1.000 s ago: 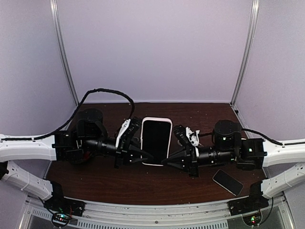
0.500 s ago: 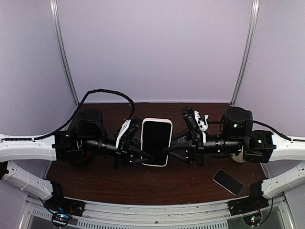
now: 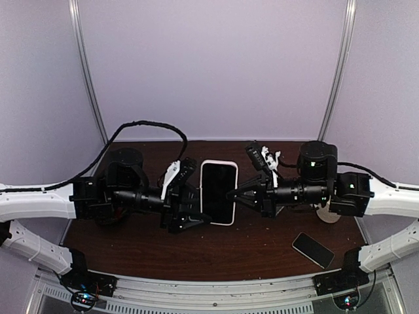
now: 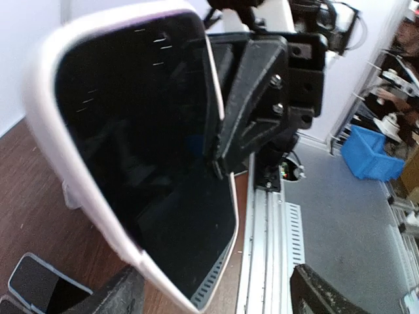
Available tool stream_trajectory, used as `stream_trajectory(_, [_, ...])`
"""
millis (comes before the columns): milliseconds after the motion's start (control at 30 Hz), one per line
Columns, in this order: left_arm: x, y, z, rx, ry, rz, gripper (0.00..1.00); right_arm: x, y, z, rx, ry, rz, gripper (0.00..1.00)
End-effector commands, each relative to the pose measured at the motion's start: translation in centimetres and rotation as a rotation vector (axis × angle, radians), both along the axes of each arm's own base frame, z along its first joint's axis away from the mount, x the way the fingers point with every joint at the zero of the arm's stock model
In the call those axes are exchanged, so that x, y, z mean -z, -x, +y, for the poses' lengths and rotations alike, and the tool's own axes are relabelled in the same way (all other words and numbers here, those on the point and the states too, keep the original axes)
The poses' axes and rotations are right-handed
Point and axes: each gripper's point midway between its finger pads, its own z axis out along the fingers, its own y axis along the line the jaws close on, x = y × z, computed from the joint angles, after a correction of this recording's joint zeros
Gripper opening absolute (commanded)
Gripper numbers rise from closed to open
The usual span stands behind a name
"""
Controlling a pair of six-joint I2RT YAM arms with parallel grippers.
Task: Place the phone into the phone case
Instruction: Pass from the left arm to the right, then place the phone at the center of the board.
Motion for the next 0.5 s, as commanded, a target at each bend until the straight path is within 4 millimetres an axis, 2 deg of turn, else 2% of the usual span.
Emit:
stream_trajectory(0, [0.2,-5.8,2.5,-0.363,-0.157,0.005,0.85,1.8,-4.3,-1.8,0.175,0.069,0.159,0.00])
stream_trajectory(67, [1.1,-8.4,4.6,-0.497,-0.236,0.042,0.87,5.2,-6.4,-2.7,0.257,0.171,0.269,0.00])
stream_trajectory(167, [2.2,-10.0,6.5,-0.570,-0.261,0.088,0.87,8.8,-9.1,-3.1,0.334,0.263,0.409,0.00])
stream_trajectory(300, [2.3,-10.6,7.5,-0.606,-0.239,0.100,0.87,12.3,-11.8,-1.8,0.323,0.306,0.564,0.00])
stream_trajectory(467, [2.0,-11.1,8.4,-0.636,-0.247,0.067,0.87,15.6,-15.5,-0.5,0.300,0.307,0.728,0.00])
